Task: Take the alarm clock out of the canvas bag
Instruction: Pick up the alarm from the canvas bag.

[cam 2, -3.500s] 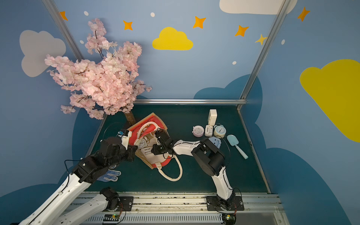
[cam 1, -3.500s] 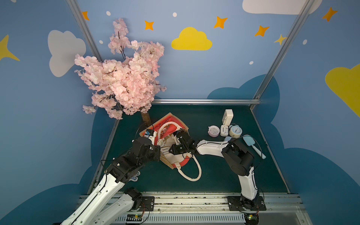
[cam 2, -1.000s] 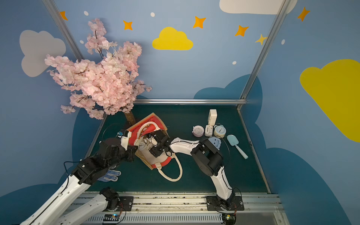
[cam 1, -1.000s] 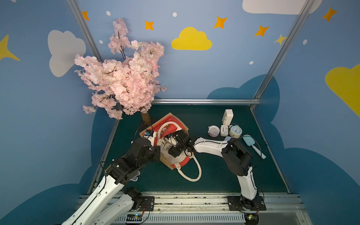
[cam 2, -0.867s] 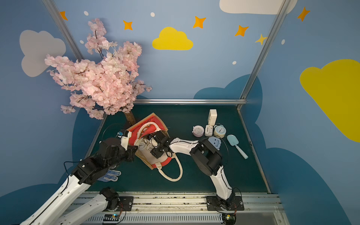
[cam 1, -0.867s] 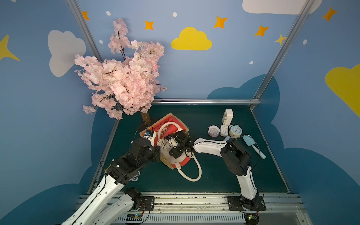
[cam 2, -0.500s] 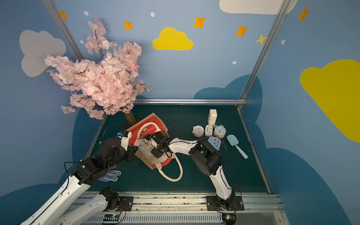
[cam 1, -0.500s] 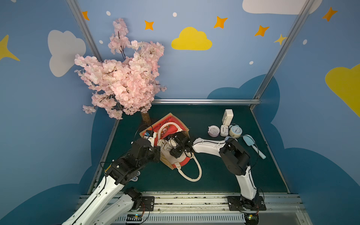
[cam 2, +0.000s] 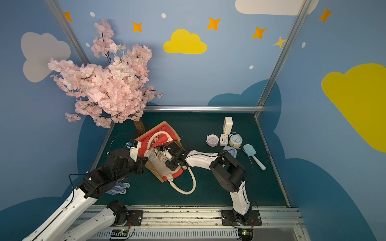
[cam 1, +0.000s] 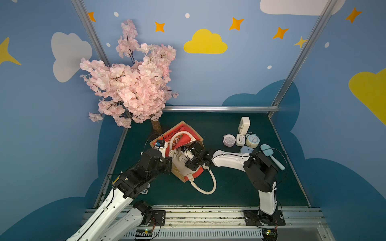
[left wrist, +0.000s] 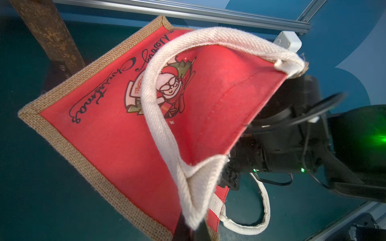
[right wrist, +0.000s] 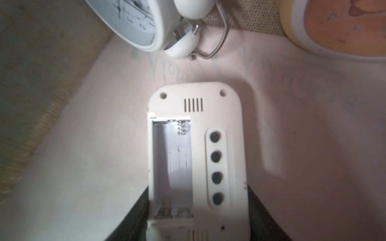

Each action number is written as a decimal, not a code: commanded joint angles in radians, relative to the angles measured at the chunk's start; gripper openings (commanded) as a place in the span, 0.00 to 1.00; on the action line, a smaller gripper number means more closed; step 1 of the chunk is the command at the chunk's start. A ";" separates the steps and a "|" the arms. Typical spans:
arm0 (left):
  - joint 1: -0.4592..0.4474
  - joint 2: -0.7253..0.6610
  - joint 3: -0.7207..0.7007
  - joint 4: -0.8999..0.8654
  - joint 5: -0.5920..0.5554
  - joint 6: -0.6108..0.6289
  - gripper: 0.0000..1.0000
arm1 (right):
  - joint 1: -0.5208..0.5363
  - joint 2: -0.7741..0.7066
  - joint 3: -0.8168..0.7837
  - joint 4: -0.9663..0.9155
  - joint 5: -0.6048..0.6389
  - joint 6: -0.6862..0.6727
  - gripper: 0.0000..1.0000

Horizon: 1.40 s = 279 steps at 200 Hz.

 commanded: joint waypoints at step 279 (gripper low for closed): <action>0.001 0.028 -0.005 0.064 0.024 -0.004 0.06 | -0.476 -0.768 -0.451 -0.111 0.041 0.365 0.36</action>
